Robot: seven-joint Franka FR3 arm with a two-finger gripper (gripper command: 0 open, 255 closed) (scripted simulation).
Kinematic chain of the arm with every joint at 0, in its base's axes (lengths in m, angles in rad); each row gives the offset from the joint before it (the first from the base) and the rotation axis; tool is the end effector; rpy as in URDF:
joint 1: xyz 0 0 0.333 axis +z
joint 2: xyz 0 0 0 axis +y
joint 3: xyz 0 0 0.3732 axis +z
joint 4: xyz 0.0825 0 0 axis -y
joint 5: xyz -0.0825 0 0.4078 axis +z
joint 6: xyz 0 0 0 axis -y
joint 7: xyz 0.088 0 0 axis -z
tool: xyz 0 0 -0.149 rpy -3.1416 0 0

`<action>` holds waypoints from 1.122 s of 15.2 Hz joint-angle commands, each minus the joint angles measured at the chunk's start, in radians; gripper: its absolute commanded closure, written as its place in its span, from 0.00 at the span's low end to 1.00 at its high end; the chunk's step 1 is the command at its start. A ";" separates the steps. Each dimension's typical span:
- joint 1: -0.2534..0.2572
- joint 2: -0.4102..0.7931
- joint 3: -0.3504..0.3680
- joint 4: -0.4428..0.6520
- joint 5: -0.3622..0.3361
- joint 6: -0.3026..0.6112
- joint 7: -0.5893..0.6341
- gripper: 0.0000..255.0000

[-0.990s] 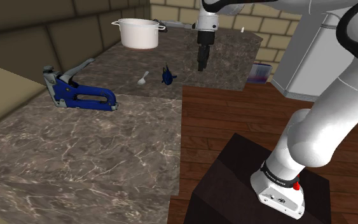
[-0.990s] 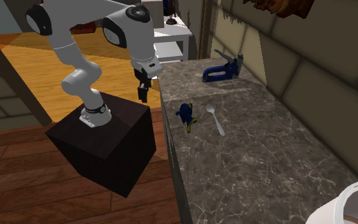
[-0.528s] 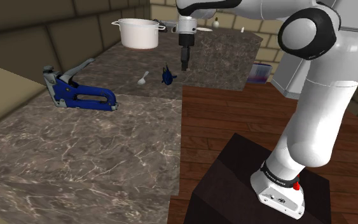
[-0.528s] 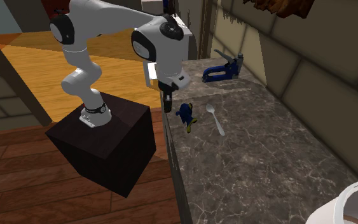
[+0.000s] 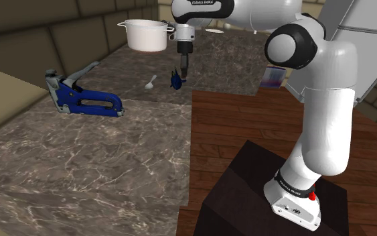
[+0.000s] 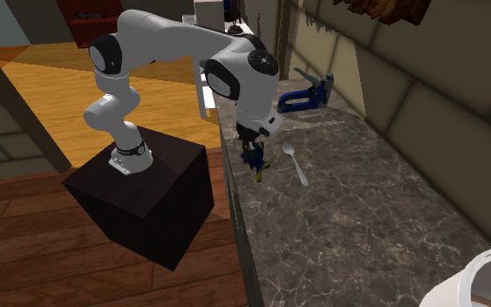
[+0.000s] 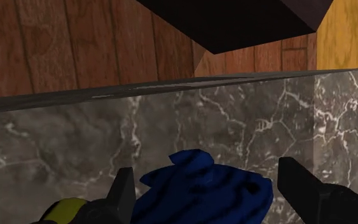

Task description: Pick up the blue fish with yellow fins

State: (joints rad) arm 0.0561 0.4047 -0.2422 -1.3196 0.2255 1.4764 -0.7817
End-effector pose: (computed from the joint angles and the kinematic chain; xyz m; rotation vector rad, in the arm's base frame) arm 0.6849 -0.0635 0.5038 -2.7798 -0.8565 0.2183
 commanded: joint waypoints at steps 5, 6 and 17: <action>0.005 -0.004 0.000 -0.068 -0.001 0.063 -0.010 0.00; 0.005 -0.005 0.000 -0.070 -0.001 0.064 -0.010 1.00; 0.003 -0.004 0.000 -0.040 -0.001 0.036 -0.006 1.00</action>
State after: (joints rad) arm 0.0591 0.4015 -0.2423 -1.3695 0.2248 1.5223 -0.7905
